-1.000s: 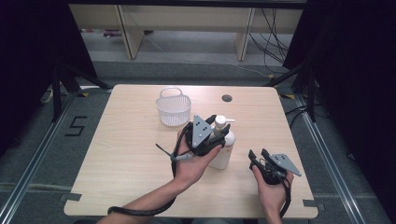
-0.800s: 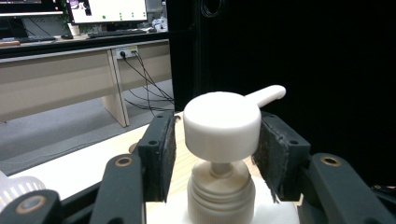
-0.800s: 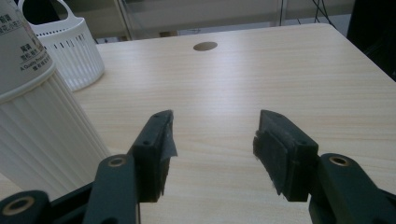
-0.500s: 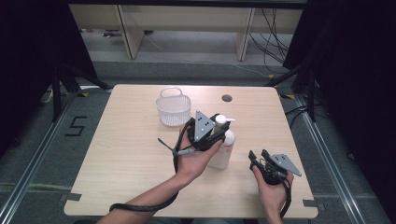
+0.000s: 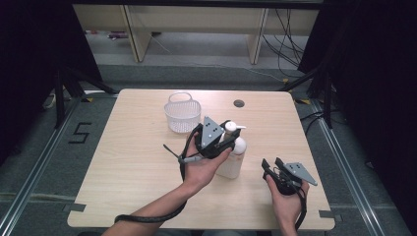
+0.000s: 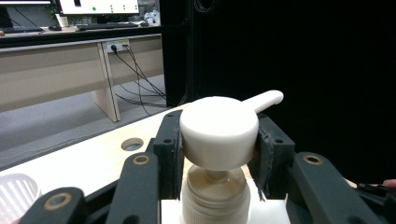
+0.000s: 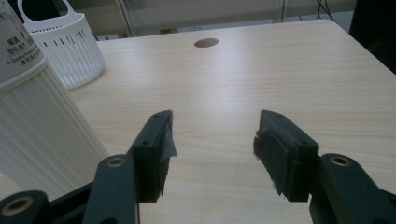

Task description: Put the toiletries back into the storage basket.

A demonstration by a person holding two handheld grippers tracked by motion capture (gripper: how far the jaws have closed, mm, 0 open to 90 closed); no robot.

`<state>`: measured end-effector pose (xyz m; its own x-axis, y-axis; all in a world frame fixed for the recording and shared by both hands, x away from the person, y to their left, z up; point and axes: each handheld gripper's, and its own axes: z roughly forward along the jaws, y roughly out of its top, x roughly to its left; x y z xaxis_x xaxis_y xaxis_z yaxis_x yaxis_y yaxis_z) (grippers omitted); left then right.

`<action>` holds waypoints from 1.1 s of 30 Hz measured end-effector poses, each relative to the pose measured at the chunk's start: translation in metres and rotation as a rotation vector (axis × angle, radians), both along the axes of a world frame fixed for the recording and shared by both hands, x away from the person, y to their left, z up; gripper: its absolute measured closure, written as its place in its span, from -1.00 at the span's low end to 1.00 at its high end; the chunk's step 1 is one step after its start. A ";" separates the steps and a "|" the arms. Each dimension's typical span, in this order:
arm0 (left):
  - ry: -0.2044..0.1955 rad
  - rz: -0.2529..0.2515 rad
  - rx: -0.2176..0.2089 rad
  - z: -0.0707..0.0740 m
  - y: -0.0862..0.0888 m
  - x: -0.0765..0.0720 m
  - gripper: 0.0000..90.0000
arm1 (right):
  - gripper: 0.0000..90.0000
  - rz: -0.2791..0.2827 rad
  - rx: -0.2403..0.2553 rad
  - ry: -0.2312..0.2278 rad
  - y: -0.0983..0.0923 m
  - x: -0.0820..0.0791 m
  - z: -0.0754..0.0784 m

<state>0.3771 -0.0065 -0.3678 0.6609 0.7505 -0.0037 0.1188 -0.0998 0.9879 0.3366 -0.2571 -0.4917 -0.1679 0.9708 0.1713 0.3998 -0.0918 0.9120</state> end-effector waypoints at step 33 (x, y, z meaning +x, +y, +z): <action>-0.053 0.069 -0.008 0.026 0.058 0.003 0.31 | 0.03 0.006 -0.039 -0.030 0.001 0.000 -0.003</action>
